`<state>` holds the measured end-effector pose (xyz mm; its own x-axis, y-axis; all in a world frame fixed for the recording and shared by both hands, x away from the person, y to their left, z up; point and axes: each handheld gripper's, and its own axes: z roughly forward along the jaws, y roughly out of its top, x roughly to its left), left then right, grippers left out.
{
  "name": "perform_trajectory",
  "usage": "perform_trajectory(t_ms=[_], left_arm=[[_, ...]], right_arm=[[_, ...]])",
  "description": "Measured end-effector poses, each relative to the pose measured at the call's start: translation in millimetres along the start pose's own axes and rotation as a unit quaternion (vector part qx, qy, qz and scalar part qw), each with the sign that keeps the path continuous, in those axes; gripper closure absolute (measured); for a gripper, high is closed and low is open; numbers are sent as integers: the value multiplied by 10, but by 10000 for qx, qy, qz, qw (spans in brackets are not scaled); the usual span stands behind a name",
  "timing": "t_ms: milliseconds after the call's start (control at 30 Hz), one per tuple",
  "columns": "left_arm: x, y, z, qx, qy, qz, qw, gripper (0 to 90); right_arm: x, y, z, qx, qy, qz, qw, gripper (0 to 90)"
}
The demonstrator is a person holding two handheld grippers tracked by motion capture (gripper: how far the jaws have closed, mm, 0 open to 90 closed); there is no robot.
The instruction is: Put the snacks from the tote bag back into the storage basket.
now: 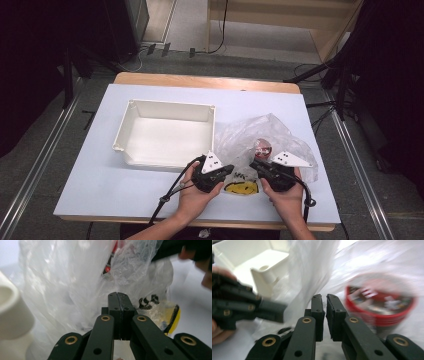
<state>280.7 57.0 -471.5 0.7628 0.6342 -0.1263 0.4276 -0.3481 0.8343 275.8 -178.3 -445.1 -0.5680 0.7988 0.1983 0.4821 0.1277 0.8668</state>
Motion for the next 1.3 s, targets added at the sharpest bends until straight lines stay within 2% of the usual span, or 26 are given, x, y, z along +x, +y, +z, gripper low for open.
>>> perform_trajectory(t_ms=[233,333,467,600,633,700,733,800,833,900,967,1133,1300], left_arm=[[19,-12,46,155,-20,-51,9999,900],[24,-11,60,227,-38,-89,9997,900],[63,-5,72,316,-116,-242,9991,895],[57,-6,75,318,-106,-228,9992,887],[57,-6,74,319,-106,-219,9992,886],[60,-6,74,324,-114,-234,9991,882],[62,-7,74,323,-114,-239,9991,881],[63,-7,73,327,-114,-234,9991,879],[63,-7,72,326,-115,-230,9991,878],[63,-7,72,324,-119,-227,9991,877],[63,-7,74,334,-140,-230,9991,876],[62,-5,85,363,-147,-240,9989,875],[60,-4,85,382,-132,-242,9989,879]], right_arm=[[-158,89,-107,-271,-335,17,9991,847],[-255,142,-162,-429,-568,78,9974,815],[-367,180,-195,-565,-1017,172,9931,706],[-419,218,-170,-651,-1385,135,9881,510],[-438,230,-158,-646,-1402,141,9879,471],[-489,249,-113,-493,-1278,217,9903,411],[-516,246,-82,-400,-1236,241,9912,411],[-560,216,-38,-299,-1185,283,9921,488],[-578,201,-25,-273,-1112,308,9930,559],[-597,182,-24,-264,-1036,290,9938,774],[-607,194,-27,-225,-840,281,9958,889],[-605,265,97,-169,-976,55,9951,900],[-729,321,279,-147,-863,138,9961,900]])
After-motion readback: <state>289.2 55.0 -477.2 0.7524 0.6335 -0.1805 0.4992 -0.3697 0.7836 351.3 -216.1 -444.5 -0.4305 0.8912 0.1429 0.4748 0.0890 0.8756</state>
